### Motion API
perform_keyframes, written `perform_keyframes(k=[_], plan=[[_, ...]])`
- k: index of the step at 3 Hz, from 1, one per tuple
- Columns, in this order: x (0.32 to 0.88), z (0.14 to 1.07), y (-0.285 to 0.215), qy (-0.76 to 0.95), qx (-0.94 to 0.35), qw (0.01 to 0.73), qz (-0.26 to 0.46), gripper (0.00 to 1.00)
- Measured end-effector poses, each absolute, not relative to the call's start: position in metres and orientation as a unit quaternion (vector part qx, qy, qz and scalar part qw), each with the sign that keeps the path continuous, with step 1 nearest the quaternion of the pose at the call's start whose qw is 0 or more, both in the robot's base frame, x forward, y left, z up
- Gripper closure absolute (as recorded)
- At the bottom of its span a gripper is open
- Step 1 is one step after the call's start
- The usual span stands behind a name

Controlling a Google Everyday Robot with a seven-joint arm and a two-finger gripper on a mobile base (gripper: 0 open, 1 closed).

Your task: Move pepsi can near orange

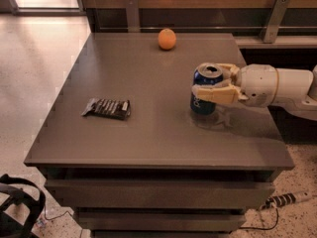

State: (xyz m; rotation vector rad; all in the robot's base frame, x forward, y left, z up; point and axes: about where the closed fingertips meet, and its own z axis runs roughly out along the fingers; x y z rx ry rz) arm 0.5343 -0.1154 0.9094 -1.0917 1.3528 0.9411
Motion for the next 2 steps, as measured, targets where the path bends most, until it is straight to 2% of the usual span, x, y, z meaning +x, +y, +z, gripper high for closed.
perform_keyframes(k=[2], plan=[[0.627,0.956,-0.136,0.589,-0.450,0.564,0.365,1.00]])
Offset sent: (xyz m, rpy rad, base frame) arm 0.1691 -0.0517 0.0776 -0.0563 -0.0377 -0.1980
